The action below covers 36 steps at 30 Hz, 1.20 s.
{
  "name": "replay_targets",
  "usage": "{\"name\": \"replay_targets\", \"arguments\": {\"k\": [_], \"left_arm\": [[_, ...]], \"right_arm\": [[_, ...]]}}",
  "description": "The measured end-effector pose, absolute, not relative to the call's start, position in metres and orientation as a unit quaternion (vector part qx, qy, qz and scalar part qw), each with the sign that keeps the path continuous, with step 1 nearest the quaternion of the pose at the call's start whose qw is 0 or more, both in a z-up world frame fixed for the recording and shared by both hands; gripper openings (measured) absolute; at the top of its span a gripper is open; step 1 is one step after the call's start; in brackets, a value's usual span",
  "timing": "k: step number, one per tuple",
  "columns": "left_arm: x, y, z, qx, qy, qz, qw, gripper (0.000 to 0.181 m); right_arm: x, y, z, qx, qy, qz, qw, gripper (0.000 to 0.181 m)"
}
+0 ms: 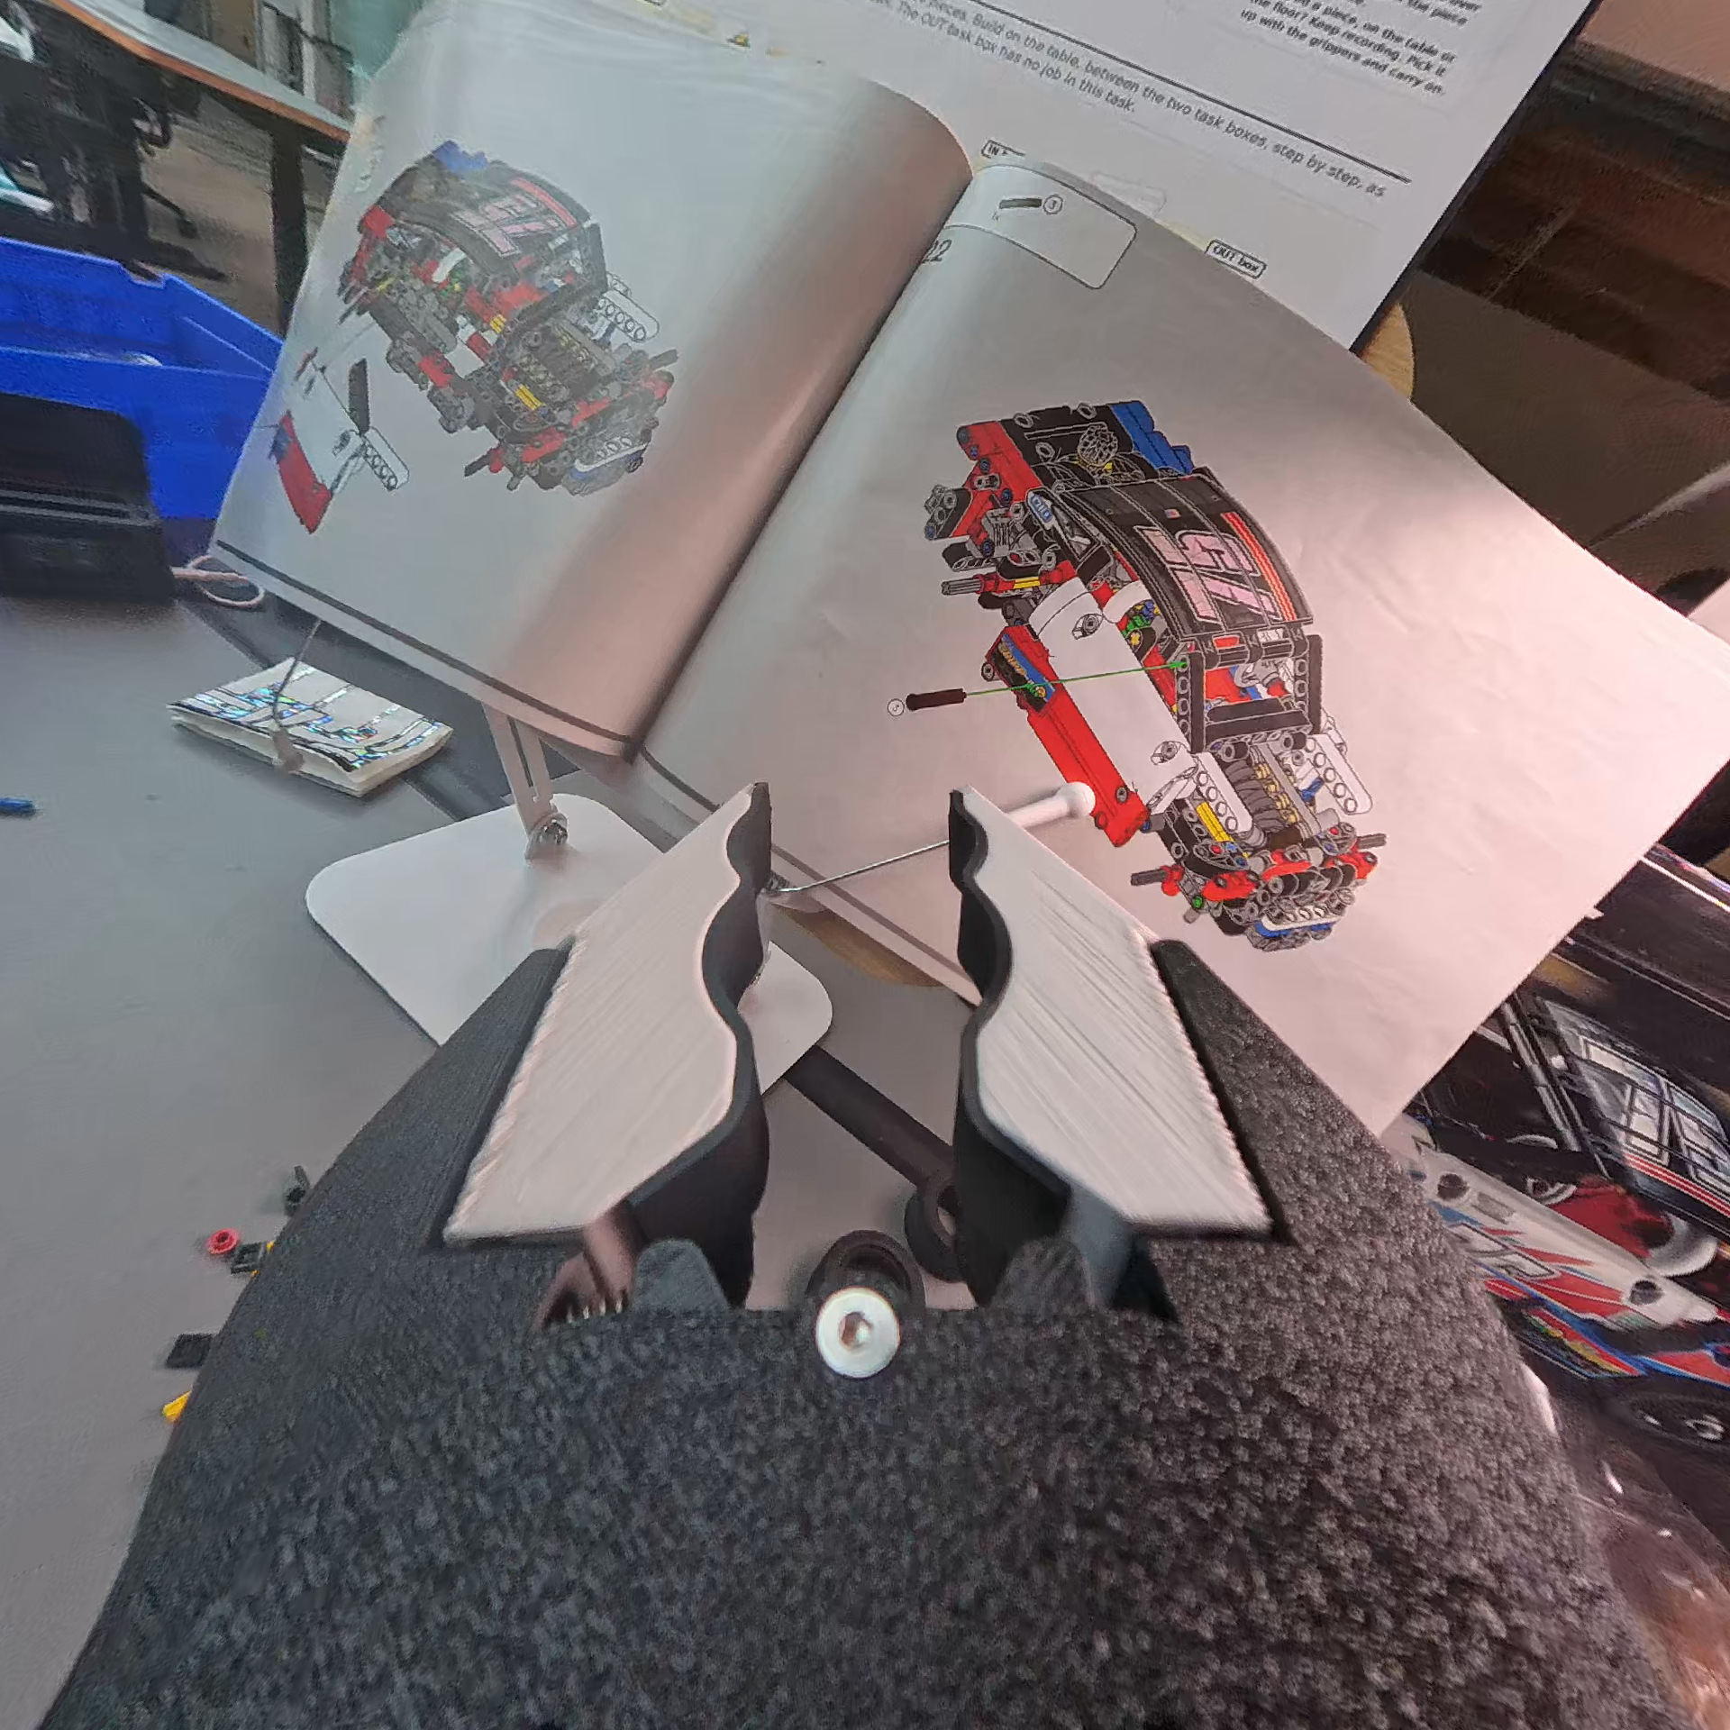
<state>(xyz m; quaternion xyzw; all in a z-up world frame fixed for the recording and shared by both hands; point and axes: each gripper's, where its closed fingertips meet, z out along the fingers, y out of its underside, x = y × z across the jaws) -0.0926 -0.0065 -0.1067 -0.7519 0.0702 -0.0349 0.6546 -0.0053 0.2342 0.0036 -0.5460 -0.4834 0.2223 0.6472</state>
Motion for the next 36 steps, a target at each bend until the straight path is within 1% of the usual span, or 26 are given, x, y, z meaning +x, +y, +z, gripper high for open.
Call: {"name": "replay_targets", "arguments": {"k": [5, 11, 16, 18, 20, 22, 24, 26, 30, 36], "left_arm": [[-0.091, -0.005, -0.111, -0.756, 0.071, -0.037, 0.649, 0.047], [-0.092, -0.004, -0.113, -0.758, 0.068, -0.038, 0.647, 0.047], [-0.090, -0.003, -0.116, -0.760, 0.070, -0.042, 0.645, 0.047], [-0.088, -0.003, -0.117, -0.761, 0.071, -0.044, 0.643, 0.047], [-0.087, -0.003, -0.118, -0.762, 0.073, -0.041, 0.642, 0.047], [-0.087, -0.003, -0.118, -0.761, 0.074, -0.037, 0.644, 0.047], [-0.089, -0.003, -0.116, -0.759, 0.071, -0.037, 0.647, 0.047], [-0.091, -0.003, -0.115, -0.757, 0.066, -0.036, 0.649, 0.047], [-0.094, -0.002, -0.116, -0.758, 0.061, -0.036, 0.648, 0.047], [-0.096, -0.003, -0.115, -0.756, 0.058, -0.035, 0.651, 0.047]], "right_arm": [[0.013, 0.215, 0.009, -0.553, -0.461, 0.264, 0.642, 0.038], [0.040, 0.167, 0.023, -0.544, -0.476, 0.295, 0.625, 0.037], [0.057, 0.115, 0.032, -0.519, -0.447, 0.373, 0.625, 0.027], [0.055, 0.092, 0.029, -0.506, -0.428, 0.419, 0.621, 0.025], [0.052, 0.075, 0.024, -0.490, -0.412, 0.442, 0.628, 0.026], [0.049, 0.063, 0.024, -0.459, -0.412, 0.430, 0.659, 0.027], [0.049, 0.055, 0.027, -0.435, -0.426, 0.393, 0.689, 0.026], [0.053, 0.050, 0.037, -0.421, -0.421, 0.389, 0.703, 0.026], [0.061, 0.044, 0.046, -0.425, -0.400, 0.445, 0.679, 0.027], [0.074, 0.050, 0.046, -0.434, -0.381, 0.456, 0.677, 0.028]]}}
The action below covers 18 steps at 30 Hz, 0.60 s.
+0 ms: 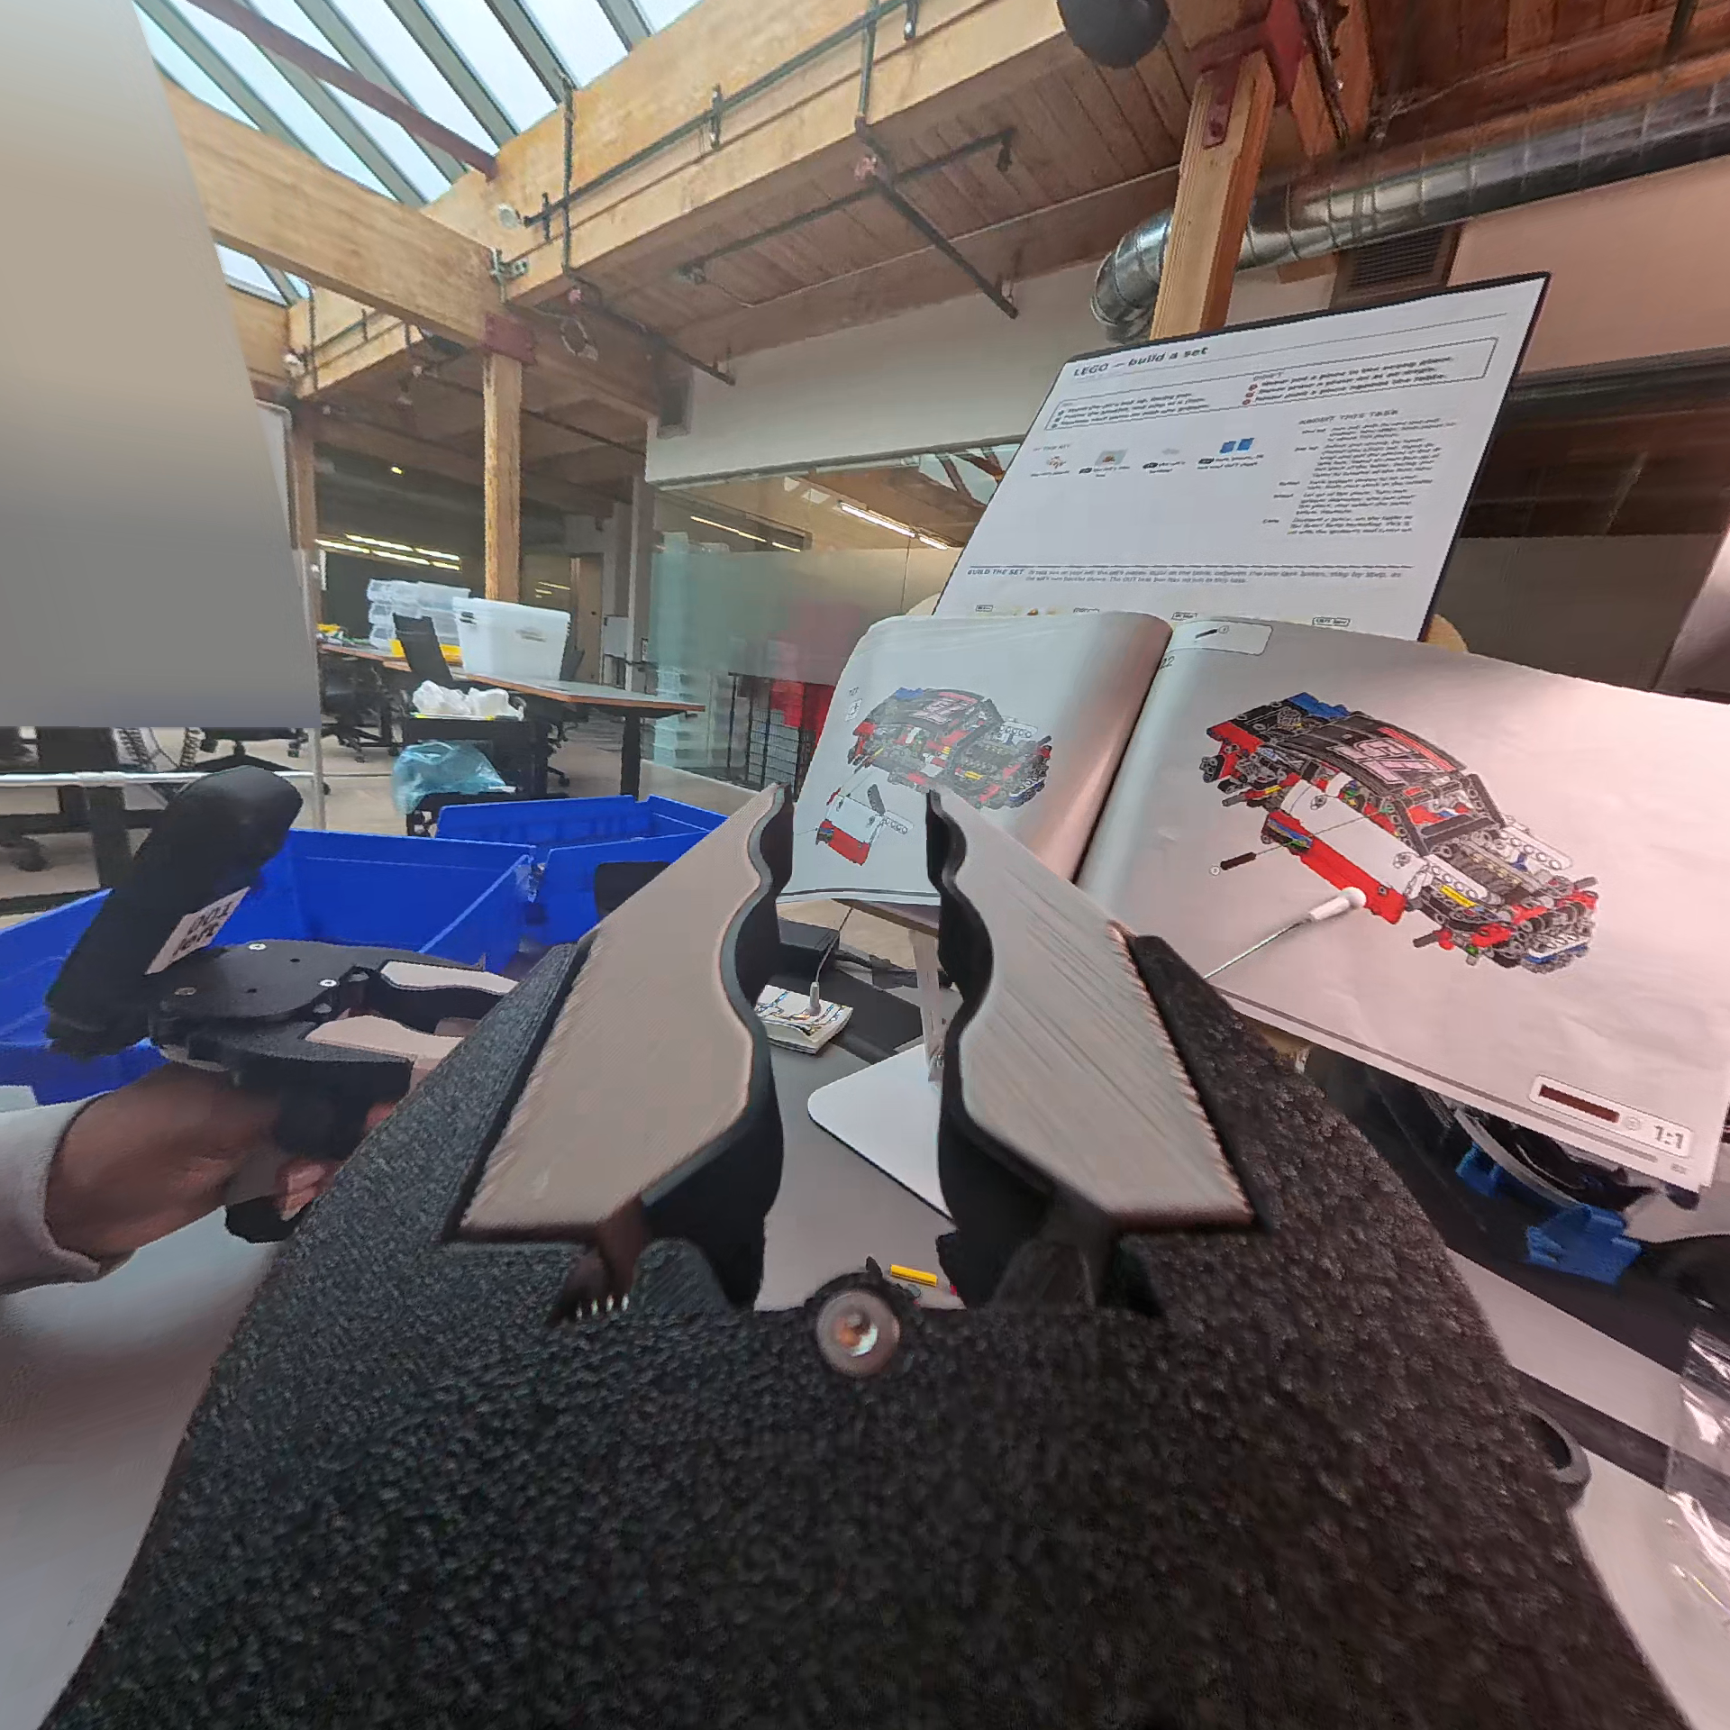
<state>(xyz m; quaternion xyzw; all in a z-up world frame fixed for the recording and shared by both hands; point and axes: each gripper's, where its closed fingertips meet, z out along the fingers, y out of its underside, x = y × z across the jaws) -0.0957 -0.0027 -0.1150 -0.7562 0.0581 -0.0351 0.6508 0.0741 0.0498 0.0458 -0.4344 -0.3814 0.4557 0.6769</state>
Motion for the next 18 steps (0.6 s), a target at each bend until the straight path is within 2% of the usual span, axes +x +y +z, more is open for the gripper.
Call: {"name": "replay_targets", "arguments": {"k": [8, 18], "left_arm": [[-0.101, -0.005, -0.111, -0.751, 0.052, -0.038, 0.657, 0.048], [-0.108, -0.003, -0.113, -0.755, 0.038, -0.035, 0.654, 0.048]], "right_arm": [[0.077, 0.061, 0.036, -0.458, -0.392, 0.405, 0.688, 0.028], [0.079, 0.086, 0.015, -0.523, -0.392, 0.374, 0.658, 0.035]]}}
